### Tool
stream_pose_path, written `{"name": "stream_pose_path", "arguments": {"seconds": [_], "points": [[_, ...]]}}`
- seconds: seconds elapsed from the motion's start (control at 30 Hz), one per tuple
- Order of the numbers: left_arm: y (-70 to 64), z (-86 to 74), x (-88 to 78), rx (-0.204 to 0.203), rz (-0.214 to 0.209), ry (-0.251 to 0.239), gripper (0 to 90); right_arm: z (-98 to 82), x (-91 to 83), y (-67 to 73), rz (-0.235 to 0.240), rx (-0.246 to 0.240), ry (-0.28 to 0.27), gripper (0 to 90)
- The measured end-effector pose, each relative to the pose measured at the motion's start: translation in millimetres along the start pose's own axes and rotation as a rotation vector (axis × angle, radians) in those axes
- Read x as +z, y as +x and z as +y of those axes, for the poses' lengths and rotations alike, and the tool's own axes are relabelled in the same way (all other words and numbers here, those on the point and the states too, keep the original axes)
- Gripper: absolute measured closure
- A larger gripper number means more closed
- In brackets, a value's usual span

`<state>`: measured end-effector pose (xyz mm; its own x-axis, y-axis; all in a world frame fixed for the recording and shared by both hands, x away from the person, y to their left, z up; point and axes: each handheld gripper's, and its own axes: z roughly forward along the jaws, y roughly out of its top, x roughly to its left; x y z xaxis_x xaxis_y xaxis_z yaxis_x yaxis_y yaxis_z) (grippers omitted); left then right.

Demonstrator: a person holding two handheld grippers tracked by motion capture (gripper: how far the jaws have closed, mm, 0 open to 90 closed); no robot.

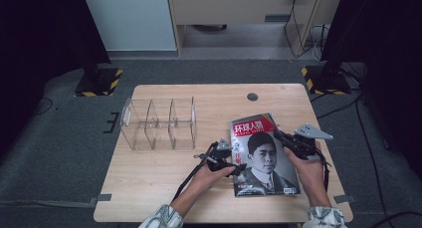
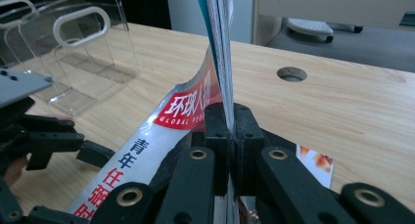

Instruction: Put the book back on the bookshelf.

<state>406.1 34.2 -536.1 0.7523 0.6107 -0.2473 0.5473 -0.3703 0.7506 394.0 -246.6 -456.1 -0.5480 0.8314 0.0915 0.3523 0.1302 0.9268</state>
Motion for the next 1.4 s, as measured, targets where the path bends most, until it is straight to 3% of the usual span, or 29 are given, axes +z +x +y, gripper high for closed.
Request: {"name": "stream_pose_path", "arguments": {"seconds": [0.17,0.27,0.4,0.43,0.6,0.7,0.8,0.9,0.97,1.0,1.1,1.13,1.17,1.23,1.3,1.4], "points": [[-0.1,2.7,3.8,-0.011,-0.031,-0.003,14.2,0.6,-0.8,-0.7,0.005,0.007,-0.013,87.7],[-0.7,3.0,4.6,-0.012,-0.023,-0.009,17.6,-1.1,0.4,-1.7,0.004,0.013,-0.007,87.7],[0.4,3.9,4.2,-0.017,0.0,-0.009,25.4,-7.7,5.2,-7.2,-0.005,0.033,0.023,87.6],[-0.6,4.5,4.3,0.0,0.013,-0.001,26.9,-9.0,6.8,-8.2,-0.003,0.037,0.033,87.5],[-1.3,6.6,5.1,0.009,0.026,0.01,32.0,-16.0,15.4,-12.9,-0.016,0.042,0.077,87.4],[-2.8,7.0,6.7,0.012,0.04,0.006,34.7,-24.4,24.1,-18.2,-0.039,0.039,0.137,87.3],[-2.6,7.9,6.8,0.01,0.047,0.01,37.2,-29.1,27.2,-24.3,-0.051,0.062,0.149,86.7],[-2.8,8.1,7.3,0.01,0.049,0.009,39.4,-36.0,30.4,-30.7,-0.064,0.089,0.174,79.1],[-3.3,8.0,7.8,0.018,0.052,0.009,40.0,-41.5,33.5,-34.7,-0.082,0.091,0.205,68.9],[-3.3,8.0,7.8,0.018,0.052,0.009,40.0,-41.5,33.5,-34.7,-0.082,0.091,0.205,68.9],[-3.6,7.8,8.3,0.03,0.051,0.005,40.0,-51.1,38.8,-40.6,-0.131,0.105,0.274,53.6],[-3.6,7.8,8.3,0.03,0.051,0.005,40.0,-51.1,38.8,-40.6,-0.131,0.105,0.274,53.6],[-3.5,7.7,8.4,0.03,0.049,0.005,40.0,-55.8,40.7,-42.7,-0.135,0.123,0.312,45.3],[-2.6,7.5,8.2,0.026,0.042,0.002,40.0,-59.9,41.2,-44.1,-0.149,0.116,0.347,42.0],[-2.8,7.3,8.2,0.03,0.044,0.002,40.0,-62.4,40.2,-45.5,-0.144,0.126,0.338,41.4],[-3.2,7.1,8.3,0.035,0.047,0.002,39.9,-62.8,38.6,-46.3,-0.145,0.101,0.345,39.9]]}}
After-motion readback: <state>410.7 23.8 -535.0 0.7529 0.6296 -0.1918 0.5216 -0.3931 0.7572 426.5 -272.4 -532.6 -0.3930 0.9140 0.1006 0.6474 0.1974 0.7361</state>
